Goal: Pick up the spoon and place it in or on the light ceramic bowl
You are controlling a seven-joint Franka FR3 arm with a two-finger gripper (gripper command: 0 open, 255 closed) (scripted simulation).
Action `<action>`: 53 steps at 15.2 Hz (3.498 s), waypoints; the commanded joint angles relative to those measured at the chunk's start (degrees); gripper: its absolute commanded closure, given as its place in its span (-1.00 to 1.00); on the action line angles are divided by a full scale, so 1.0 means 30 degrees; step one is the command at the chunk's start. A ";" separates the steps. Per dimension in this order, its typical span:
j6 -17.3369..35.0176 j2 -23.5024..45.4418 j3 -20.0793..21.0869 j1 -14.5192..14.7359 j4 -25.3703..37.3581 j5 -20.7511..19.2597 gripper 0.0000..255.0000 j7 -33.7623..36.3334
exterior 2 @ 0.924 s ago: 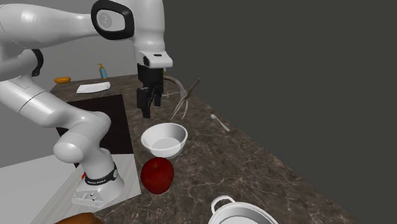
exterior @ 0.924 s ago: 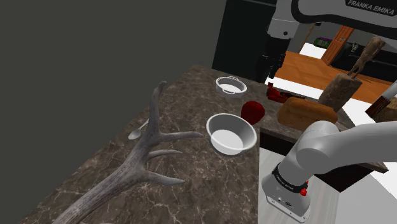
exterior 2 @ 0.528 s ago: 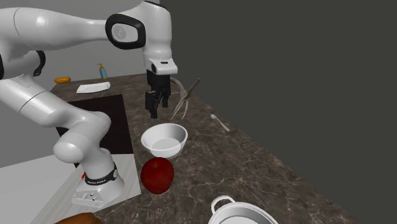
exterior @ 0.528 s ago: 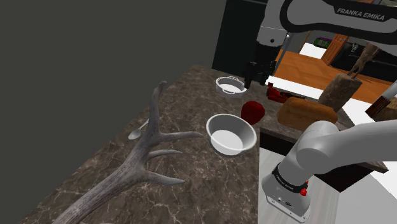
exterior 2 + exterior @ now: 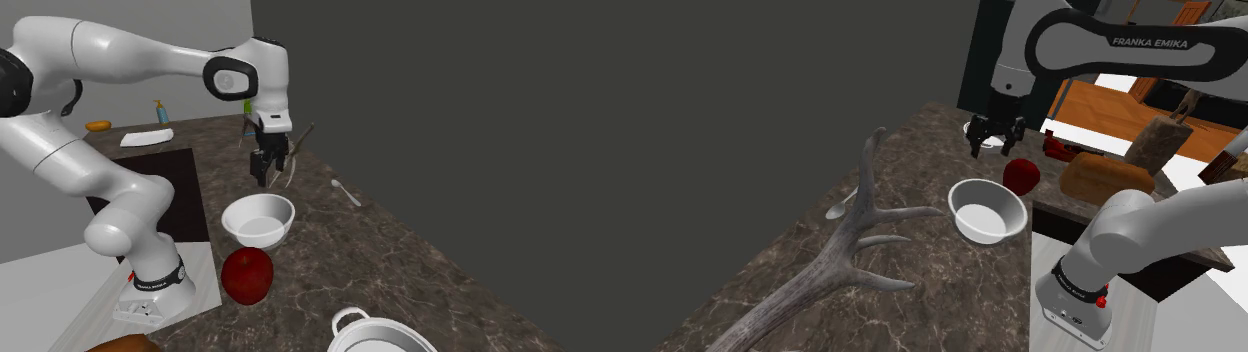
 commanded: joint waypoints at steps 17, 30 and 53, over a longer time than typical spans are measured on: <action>0.9025 1.0891 0.5474 -0.0518 0.4270 0.0788 -1.00 1.1931; 1.1673 1.9500 0.4975 0.1284 1.1207 -0.3393 -1.00 1.9720; 1.2897 2.0638 0.4703 0.1701 1.1087 -0.3869 1.00 2.0017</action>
